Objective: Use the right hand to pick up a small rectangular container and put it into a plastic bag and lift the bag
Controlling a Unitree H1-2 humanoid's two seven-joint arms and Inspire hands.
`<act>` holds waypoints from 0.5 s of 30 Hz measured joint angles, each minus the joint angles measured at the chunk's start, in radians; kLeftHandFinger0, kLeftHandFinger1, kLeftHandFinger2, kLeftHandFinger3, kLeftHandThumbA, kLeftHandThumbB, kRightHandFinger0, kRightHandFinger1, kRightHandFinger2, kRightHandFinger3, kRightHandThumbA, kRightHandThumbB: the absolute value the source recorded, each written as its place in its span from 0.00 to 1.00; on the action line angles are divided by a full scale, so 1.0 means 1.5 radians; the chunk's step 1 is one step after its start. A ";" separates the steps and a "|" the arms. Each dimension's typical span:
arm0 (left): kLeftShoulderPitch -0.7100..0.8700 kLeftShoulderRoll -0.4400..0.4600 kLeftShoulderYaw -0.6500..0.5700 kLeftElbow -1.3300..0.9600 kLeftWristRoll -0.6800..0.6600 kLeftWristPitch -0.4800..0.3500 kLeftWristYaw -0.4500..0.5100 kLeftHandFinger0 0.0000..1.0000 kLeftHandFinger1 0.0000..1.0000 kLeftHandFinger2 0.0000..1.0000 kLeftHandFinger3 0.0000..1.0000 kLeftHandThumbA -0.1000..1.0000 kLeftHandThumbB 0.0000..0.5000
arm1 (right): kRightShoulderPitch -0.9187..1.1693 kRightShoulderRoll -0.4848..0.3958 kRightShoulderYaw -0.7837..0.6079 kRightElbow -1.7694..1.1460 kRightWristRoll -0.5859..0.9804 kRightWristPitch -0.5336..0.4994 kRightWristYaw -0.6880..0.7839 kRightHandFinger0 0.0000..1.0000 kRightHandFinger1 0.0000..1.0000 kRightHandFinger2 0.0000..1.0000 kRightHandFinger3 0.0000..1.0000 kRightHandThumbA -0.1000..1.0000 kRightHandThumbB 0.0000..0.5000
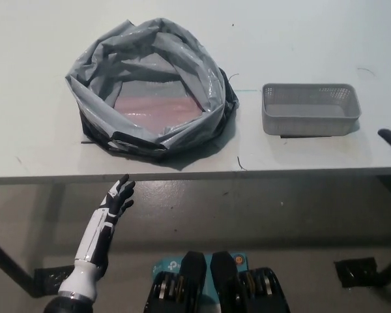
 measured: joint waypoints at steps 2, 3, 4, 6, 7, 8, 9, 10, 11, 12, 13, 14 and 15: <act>0.001 0.000 0.000 0.000 0.000 0.000 0.000 1.00 1.00 1.00 1.00 1.00 0.30 | -0.034 -0.030 0.016 0.007 -0.004 0.027 0.018 1.00 1.00 1.00 1.00 1.00 0.84; 0.002 -0.001 0.000 0.000 0.000 0.001 0.000 1.00 1.00 1.00 1.00 1.00 0.31 | -0.065 -0.050 0.031 0.017 -0.006 0.046 0.032 1.00 1.00 1.00 1.00 1.00 0.85; 0.003 -0.001 0.000 0.000 0.000 0.001 0.000 1.00 1.00 1.00 1.00 1.00 0.33 | -0.085 -0.063 0.044 0.029 -0.009 0.059 0.041 1.00 1.00 1.00 1.00 1.00 0.90; 0.005 -0.001 0.000 0.000 0.000 0.001 0.000 1.00 1.00 1.00 1.00 1.00 0.31 | -0.137 -0.089 0.077 0.061 -0.015 0.082 0.065 1.00 1.00 1.00 1.00 1.00 0.95; 0.006 -0.001 0.000 0.000 0.000 0.001 0.000 1.00 1.00 1.00 1.00 1.00 0.30 | -0.161 -0.099 0.093 0.078 -0.018 0.091 0.076 1.00 1.00 1.00 1.00 1.00 0.97; 0.007 -0.001 0.000 0.000 0.000 0.001 0.000 1.00 1.00 1.00 1.00 1.00 0.29 | -0.192 -0.110 0.116 0.102 -0.024 0.102 0.093 1.00 1.00 1.00 1.00 1.00 0.95; 0.008 -0.001 0.000 0.000 0.000 0.001 0.000 1.00 1.00 1.00 1.00 1.00 0.32 | -0.206 -0.114 0.126 0.113 -0.027 0.107 0.098 1.00 1.00 1.00 1.00 1.00 0.93; 0.009 -0.001 0.000 0.000 0.000 0.001 0.000 1.00 1.00 1.00 1.00 1.00 0.34 | -0.242 -0.121 0.152 0.139 -0.035 0.119 0.117 1.00 1.00 1.00 1.00 1.00 0.88; 0.009 -0.001 0.000 0.000 0.000 0.001 0.000 1.00 1.00 1.00 1.00 1.00 0.37 | -0.242 -0.121 0.152 0.139 -0.035 0.119 0.117 1.00 1.00 1.00 1.00 1.00 0.85; 0.012 -0.001 0.000 0.000 0.000 0.001 0.000 1.00 1.00 1.00 1.00 1.00 0.37 | -0.277 -0.126 0.184 0.172 -0.043 0.134 0.138 1.00 1.00 1.00 1.00 1.00 0.85; 0.013 -0.001 0.000 0.000 0.000 0.001 0.000 1.00 1.00 1.00 1.00 1.00 0.38 | -0.297 -0.127 0.202 0.190 -0.047 0.142 0.151 1.00 1.00 1.00 1.00 0.99 0.79; 0.016 0.000 0.001 0.000 0.000 0.001 0.000 1.00 1.00 1.00 1.00 1.00 0.38 | -0.320 -0.127 0.224 0.213 -0.053 0.150 0.167 1.00 1.00 1.00 1.00 0.99 0.76; 0.018 0.000 0.001 0.000 0.000 0.001 0.000 1.00 1.00 1.00 1.00 1.00 0.37 | -0.340 -0.127 0.243 0.235 -0.057 0.157 0.181 1.00 1.00 1.00 1.00 0.98 0.77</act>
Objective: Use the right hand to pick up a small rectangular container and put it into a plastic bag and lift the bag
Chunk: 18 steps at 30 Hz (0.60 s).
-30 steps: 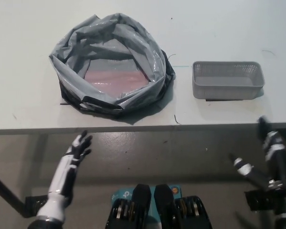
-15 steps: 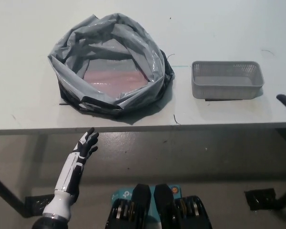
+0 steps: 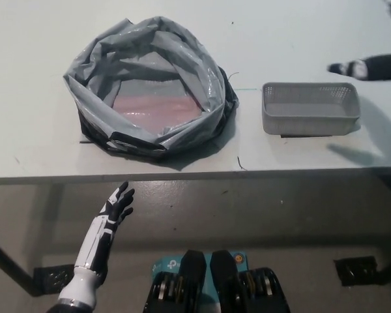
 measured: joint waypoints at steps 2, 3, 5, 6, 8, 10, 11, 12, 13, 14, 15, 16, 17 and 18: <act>0.005 0.001 0.000 0.000 0.000 0.000 0.000 1.00 1.00 1.00 1.00 1.00 0.38 | -0.038 0.001 0.038 0.052 -0.005 0.014 0.032 1.00 1.00 1.00 1.00 0.92 0.76; 0.006 0.001 0.000 0.000 0.000 0.000 0.000 1.00 1.00 1.00 1.00 1.00 0.38 | -0.054 0.003 0.055 0.076 -0.006 0.019 0.043 1.00 1.00 1.00 1.00 0.92 0.76; 0.008 0.002 0.000 0.000 0.000 0.000 0.000 1.00 1.00 1.00 1.00 1.00 0.40 | -0.081 0.008 0.084 0.123 -0.010 0.029 0.067 1.00 1.00 1.00 1.00 0.95 0.83; 0.011 0.002 0.001 0.000 0.000 0.000 0.000 1.00 1.00 1.00 1.00 1.00 0.41 | -0.098 0.011 0.102 0.153 -0.012 0.035 0.081 1.00 1.00 1.00 1.00 0.96 0.83; 0.013 0.002 0.001 0.000 0.000 0.000 0.000 1.00 1.00 1.00 1.00 1.00 0.42 | -0.122 0.017 0.131 0.197 -0.015 0.044 0.102 1.00 1.00 1.00 1.00 1.00 0.91; 0.020 0.002 0.001 -0.002 0.000 0.000 0.000 1.00 1.00 1.00 1.00 1.00 0.40 | -0.163 0.028 0.181 0.276 -0.029 0.062 0.140 1.00 1.00 1.00 1.00 1.00 0.90; 0.022 0.002 0.001 -0.006 0.000 0.000 0.000 1.00 1.00 1.00 1.00 1.00 0.42 | -0.177 0.032 0.199 0.303 -0.034 0.069 0.153 1.00 1.00 1.00 1.00 1.00 0.89; 0.025 0.002 0.000 -0.010 0.001 -0.001 0.000 1.00 1.00 1.00 1.00 1.00 0.43 | -0.194 0.038 0.220 0.337 -0.040 0.076 0.168 1.00 1.00 1.00 1.00 1.00 0.88; 0.028 0.003 0.000 -0.014 0.002 -0.001 0.000 1.00 1.00 1.00 1.00 1.00 0.43 | -0.208 0.043 0.237 0.366 -0.048 0.083 0.181 1.00 1.00 1.00 1.00 1.00 0.88; 0.029 0.003 0.000 -0.019 0.003 -0.002 0.000 1.00 1.00 1.00 1.00 1.00 0.44 | -0.222 0.047 0.252 0.392 -0.055 0.089 0.194 1.00 1.00 1.00 1.00 1.00 0.89; 0.030 0.004 0.000 -0.022 0.004 -0.002 0.000 1.00 1.00 1.00 1.00 1.00 0.44 | -0.230 0.050 0.261 0.407 -0.057 0.091 0.201 1.00 1.00 1.00 1.00 1.00 0.92; 0.032 0.006 0.000 -0.026 0.007 -0.003 0.000 1.00 1.00 1.00 1.00 1.00 0.44 | -0.253 0.057 0.283 0.445 -0.068 0.098 0.220 1.00 1.00 1.00 1.00 1.00 0.96; 0.033 0.007 0.000 -0.028 0.009 -0.003 0.000 1.00 1.00 1.00 1.00 1.00 0.44 | -0.264 0.060 0.293 0.468 -0.075 0.102 0.229 1.00 1.00 1.00 1.00 1.00 0.99; 0.035 0.009 0.000 -0.033 0.012 -0.004 0.000 1.00 1.00 1.00 1.00 1.00 0.44 | -0.283 0.066 0.311 0.500 -0.086 0.106 0.242 1.00 1.00 1.00 1.00 1.00 1.00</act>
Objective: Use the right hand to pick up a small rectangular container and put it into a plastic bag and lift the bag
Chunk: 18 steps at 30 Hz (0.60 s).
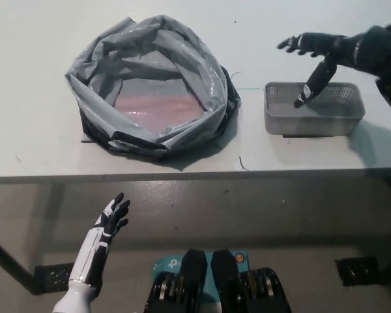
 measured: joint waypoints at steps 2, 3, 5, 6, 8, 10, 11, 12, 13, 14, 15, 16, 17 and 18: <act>0.001 0.001 0.000 -0.002 0.001 -0.001 0.000 1.00 1.00 1.00 1.00 1.00 0.44 | -0.012 0.003 0.010 0.016 -0.007 0.001 0.008 1.00 1.00 1.00 1.00 1.00 0.99; 0.001 0.003 0.000 -0.005 0.002 -0.001 0.000 1.00 1.00 1.00 1.00 1.00 0.44 | -0.026 0.008 0.027 0.042 -0.020 0.001 0.019 1.00 1.00 1.00 1.00 1.00 0.99; 0.003 0.005 0.000 -0.005 0.004 -0.004 0.000 1.00 1.00 1.00 1.00 1.00 0.44 | -0.048 0.020 0.046 0.091 -0.039 -0.001 0.034 1.00 1.00 1.00 1.00 1.00 1.00; 0.003 0.004 0.000 -0.005 0.005 -0.005 0.000 1.00 1.00 1.00 1.00 1.00 0.44 | -0.051 0.023 0.050 0.101 -0.045 -0.002 0.037 1.00 1.00 1.00 1.00 1.00 1.00; 0.005 0.004 -0.001 -0.005 0.008 -0.007 0.000 1.00 1.00 1.00 1.00 1.00 0.44 | -0.055 0.032 0.063 0.119 -0.062 -0.002 0.041 1.00 1.00 1.00 1.00 1.00 1.00; 0.006 0.004 -0.001 -0.006 0.010 -0.009 0.000 1.00 1.00 1.00 1.00 1.00 0.44 | -0.055 0.038 0.067 0.129 -0.072 -0.003 0.042 1.00 1.00 1.00 1.00 1.00 1.00; 0.007 0.004 -0.001 -0.006 0.012 -0.010 0.000 1.00 1.00 1.00 1.00 1.00 0.44 | -0.055 0.043 0.068 0.141 -0.078 -0.003 0.042 1.00 1.00 1.00 1.00 1.00 1.00; 0.007 0.004 -0.001 -0.006 0.013 -0.010 0.000 1.00 1.00 1.00 1.00 1.00 0.44 | -0.055 0.046 0.068 0.146 -0.081 -0.004 0.042 1.00 1.00 1.00 1.00 1.00 1.00; 0.007 0.004 -0.001 -0.006 0.014 -0.010 0.000 1.00 1.00 1.00 1.00 1.00 0.44 | -0.055 0.049 0.068 0.152 -0.086 -0.004 0.042 1.00 1.00 1.00 1.00 1.00 1.00; 0.007 0.005 -0.001 -0.006 0.014 -0.010 0.000 1.00 1.00 1.00 1.00 1.00 0.45 | -0.055 0.051 0.068 0.156 -0.089 -0.005 0.042 1.00 1.00 1.00 1.00 1.00 1.00; 0.007 0.005 -0.001 -0.006 0.015 -0.011 0.000 1.00 1.00 1.00 1.00 1.00 0.46 | -0.055 0.054 0.068 0.160 -0.095 -0.006 0.042 1.00 1.00 1.00 1.00 1.00 1.00; 0.007 0.005 -0.001 -0.006 0.015 -0.011 0.000 1.00 1.00 1.00 1.00 1.00 0.46 | -0.055 0.054 0.068 0.160 -0.095 -0.006 0.042 1.00 1.00 1.00 1.00 1.00 1.00; 0.007 0.005 -0.001 -0.006 0.016 -0.011 0.000 1.00 1.00 1.00 1.00 1.00 0.46 | -0.055 0.056 0.067 0.162 -0.101 -0.008 0.042 1.00 1.00 1.00 1.00 1.00 1.00; 0.007 0.005 -0.001 -0.006 0.016 -0.011 0.000 1.00 1.00 1.00 1.00 1.00 0.47 | -0.055 0.056 0.067 0.164 -0.103 -0.008 0.042 1.00 1.00 1.00 1.00 1.00 1.00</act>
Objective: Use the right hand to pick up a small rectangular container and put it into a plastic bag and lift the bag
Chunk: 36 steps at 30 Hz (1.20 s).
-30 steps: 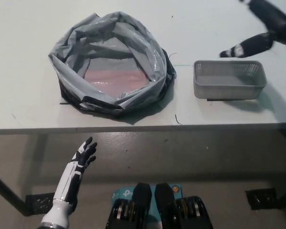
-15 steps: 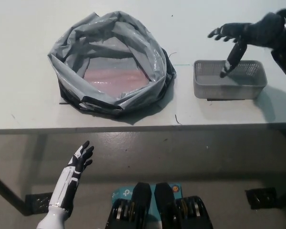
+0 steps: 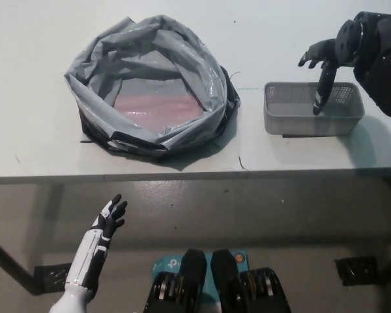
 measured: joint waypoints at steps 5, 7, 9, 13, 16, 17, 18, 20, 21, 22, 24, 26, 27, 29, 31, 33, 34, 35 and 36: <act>0.000 0.000 0.000 0.000 0.000 -0.001 0.000 1.00 1.00 1.00 1.00 1.00 0.48 | 0.001 0.002 -0.006 0.001 -0.009 -0.003 0.002 1.00 1.00 1.00 1.00 1.00 0.99; 0.000 0.000 0.000 0.000 0.001 -0.001 0.000 1.00 1.00 1.00 1.00 1.00 0.50 | 0.001 0.003 -0.006 -0.001 -0.016 -0.011 0.002 1.00 1.00 1.00 1.00 1.00 0.98; 0.000 0.001 0.000 0.000 0.001 -0.002 0.000 1.00 1.00 1.00 1.00 1.00 0.50 | 0.002 0.003 -0.006 -0.001 -0.022 -0.020 0.004 1.00 1.00 1.00 1.00 1.00 0.99; 0.000 0.001 0.000 0.000 0.001 -0.002 0.000 1.00 1.00 1.00 1.00 1.00 0.47 | 0.002 0.009 -0.006 0.009 -0.028 -0.034 0.004 1.00 1.00 1.00 1.00 1.00 1.00; 0.000 0.001 0.000 -0.001 0.001 -0.002 0.000 1.00 1.00 1.00 1.00 1.00 0.47 | 0.003 0.017 -0.009 0.024 -0.030 -0.043 0.004 1.00 1.00 1.00 1.00 1.00 1.00; 0.000 0.001 0.000 -0.001 0.001 -0.003 0.000 1.00 1.00 1.00 1.00 1.00 0.46 | 0.003 0.020 -0.010 0.028 -0.030 -0.046 0.004 1.00 1.00 1.00 1.00 1.00 1.00; 0.000 0.001 0.000 -0.001 0.001 -0.003 0.000 1.00 1.00 1.00 1.00 1.00 0.46 | 0.003 0.021 -0.010 0.031 -0.031 -0.050 0.004 1.00 1.00 1.00 1.00 1.00 1.00; 0.000 0.001 0.000 -0.001 0.002 -0.004 0.000 1.00 1.00 1.00 1.00 1.00 0.47 | 0.003 0.024 -0.010 0.040 -0.033 -0.060 0.004 1.00 1.00 1.00 1.00 1.00 1.00; 0.000 0.001 0.000 -0.001 0.002 -0.004 0.000 1.00 1.00 1.00 1.00 1.00 0.46 | 0.003 0.026 -0.010 0.046 -0.035 -0.066 0.003 1.00 1.00 1.00 1.00 1.00 1.00; 0.000 0.001 0.000 -0.001 0.002 -0.004 0.000 1.00 1.00 1.00 1.00 1.00 0.46 | 0.004 0.027 -0.009 0.052 -0.037 -0.072 0.003 1.00 1.00 1.00 1.00 1.00 1.00; 0.000 0.001 0.000 -0.003 0.002 -0.004 0.000 1.00 1.00 1.00 1.00 1.00 0.45 | 0.004 0.033 -0.006 0.070 -0.045 -0.087 -0.001 1.00 1.00 1.00 1.00 1.00 1.00; 0.000 0.001 0.000 -0.003 0.003 -0.004 0.000 1.00 1.00 1.00 1.00 1.00 0.46 | 0.005 0.036 -0.006 0.080 -0.048 -0.093 -0.004 1.00 1.00 1.00 1.00 1.00 1.00; 0.000 0.001 0.000 -0.003 0.003 -0.004 0.000 1.00 1.00 1.00 1.00 1.00 0.46 | 0.005 0.042 -0.006 0.101 -0.052 -0.104 -0.010 1.00 1.00 1.00 1.00 1.00 1.00; 0.000 0.002 0.000 -0.003 0.003 -0.005 0.000 1.00 1.00 1.00 1.00 1.00 0.46 | 0.007 0.050 -0.005 0.124 -0.058 -0.114 -0.017 1.00 1.00 1.00 1.00 1.00 1.00; 0.000 0.002 0.000 -0.003 0.003 -0.006 0.000 1.00 1.00 1.00 1.00 1.00 0.47 | 0.010 0.056 -0.004 0.137 -0.062 -0.119 -0.021 1.00 1.00 1.00 1.00 1.00 1.00; 0.001 0.002 0.000 -0.003 0.003 -0.007 0.000 1.00 1.00 1.00 1.00 1.00 0.48 | 0.014 0.068 -0.003 0.161 -0.071 -0.128 -0.031 1.00 1.00 1.00 1.00 1.00 1.00; 0.001 0.002 0.000 -0.003 0.003 -0.009 0.000 1.00 1.00 1.00 1.00 1.00 0.48 | 0.015 0.073 -0.004 0.170 -0.072 -0.130 -0.033 1.00 1.00 1.00 1.00 1.00 1.00; 0.002 0.002 0.000 -0.003 0.004 -0.010 0.000 1.00 1.00 1.00 1.00 1.00 0.48 | 0.016 0.080 -0.011 0.185 -0.072 -0.131 -0.040 1.00 1.00 1.00 1.00 1.00 1.00; 0.003 0.002 0.000 -0.003 0.004 -0.010 0.000 1.00 1.00 1.00 1.00 1.00 0.49 | 0.016 0.083 -0.015 0.192 -0.072 -0.132 -0.044 1.00 1.00 1.00 1.00 1.00 1.00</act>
